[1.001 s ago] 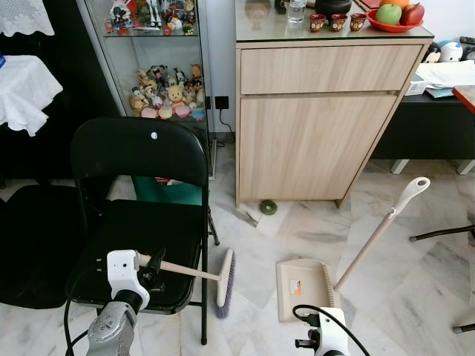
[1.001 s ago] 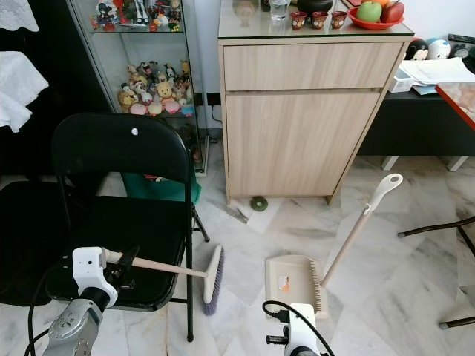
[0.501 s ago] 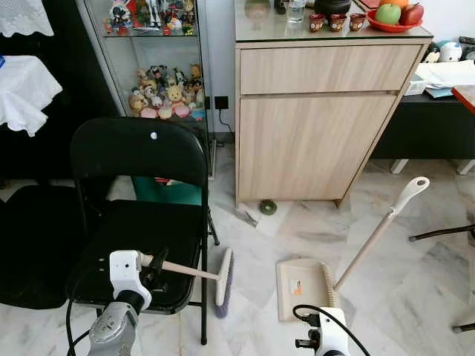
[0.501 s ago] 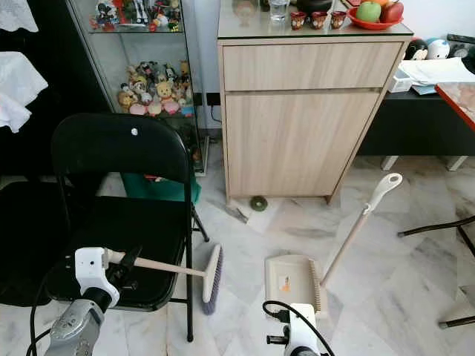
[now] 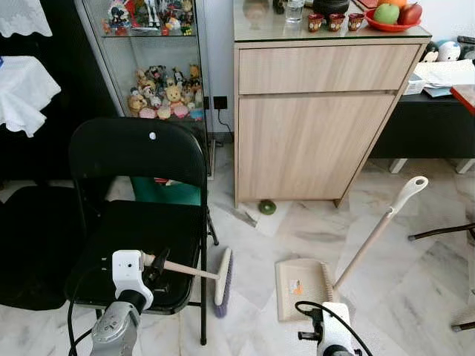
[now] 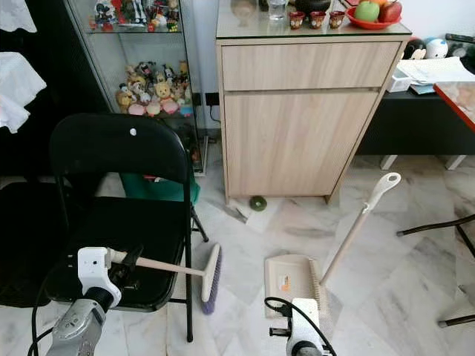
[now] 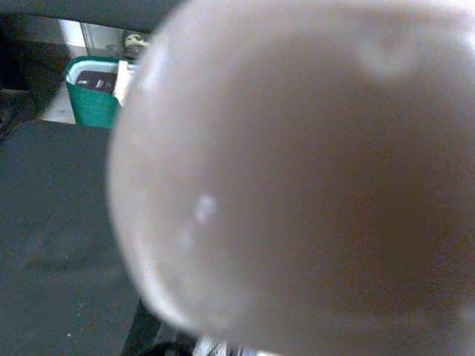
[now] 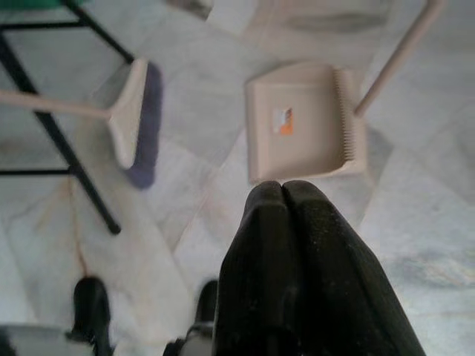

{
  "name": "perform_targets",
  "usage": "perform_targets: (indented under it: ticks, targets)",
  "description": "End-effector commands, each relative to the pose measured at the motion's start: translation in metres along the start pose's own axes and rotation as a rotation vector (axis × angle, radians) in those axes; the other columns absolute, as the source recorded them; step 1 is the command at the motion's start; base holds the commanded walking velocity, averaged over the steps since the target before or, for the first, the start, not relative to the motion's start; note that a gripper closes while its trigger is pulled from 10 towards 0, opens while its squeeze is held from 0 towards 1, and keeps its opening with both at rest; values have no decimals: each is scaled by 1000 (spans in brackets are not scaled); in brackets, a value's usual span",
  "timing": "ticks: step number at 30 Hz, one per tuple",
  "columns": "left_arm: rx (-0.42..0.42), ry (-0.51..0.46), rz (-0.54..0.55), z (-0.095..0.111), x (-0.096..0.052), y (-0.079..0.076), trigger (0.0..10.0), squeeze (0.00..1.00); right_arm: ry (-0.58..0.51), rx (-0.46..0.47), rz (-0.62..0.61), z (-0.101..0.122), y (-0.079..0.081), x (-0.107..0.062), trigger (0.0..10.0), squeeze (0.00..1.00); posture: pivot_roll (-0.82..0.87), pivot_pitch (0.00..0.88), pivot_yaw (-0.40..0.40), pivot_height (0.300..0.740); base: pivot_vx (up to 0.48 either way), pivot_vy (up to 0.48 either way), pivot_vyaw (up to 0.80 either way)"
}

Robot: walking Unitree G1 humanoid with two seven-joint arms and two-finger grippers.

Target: Sweep floor

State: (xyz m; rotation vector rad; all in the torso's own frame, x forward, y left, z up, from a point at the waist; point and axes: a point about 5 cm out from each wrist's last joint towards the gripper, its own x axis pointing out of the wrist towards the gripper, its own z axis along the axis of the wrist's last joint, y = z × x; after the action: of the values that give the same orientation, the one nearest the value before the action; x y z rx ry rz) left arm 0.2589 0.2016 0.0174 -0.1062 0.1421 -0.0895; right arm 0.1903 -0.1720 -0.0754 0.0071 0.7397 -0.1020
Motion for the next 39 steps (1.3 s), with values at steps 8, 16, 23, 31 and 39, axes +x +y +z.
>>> perform_targets:
  ticks: [8,16,23,31,39]
  targets:
    - [9,6,14,-2,-3,1,10000,0,-157,38,-79,15,-8,-2,10000,0,33,86,-25,740,0,0,0]
    - [9,15,10,-5,-4,-2,10000,0,-440,10,-87,105,-25,12,10000,0,47,67,-28,740,0,0,0]
    - [17,16,19,-7,-9,1,10000,0,-589,-2,-46,136,-19,7,10000,0,46,59,-24,740,0,0,0]
    - [27,13,18,-6,-11,2,10000,0,-723,-49,-53,145,-18,-10,10000,137,48,69,-17,740,0,0,0]
    - [35,9,14,-3,-8,1,10000,0,-725,-9,-55,134,-20,-21,10000,1000,36,95,-16,740,0,0,0]
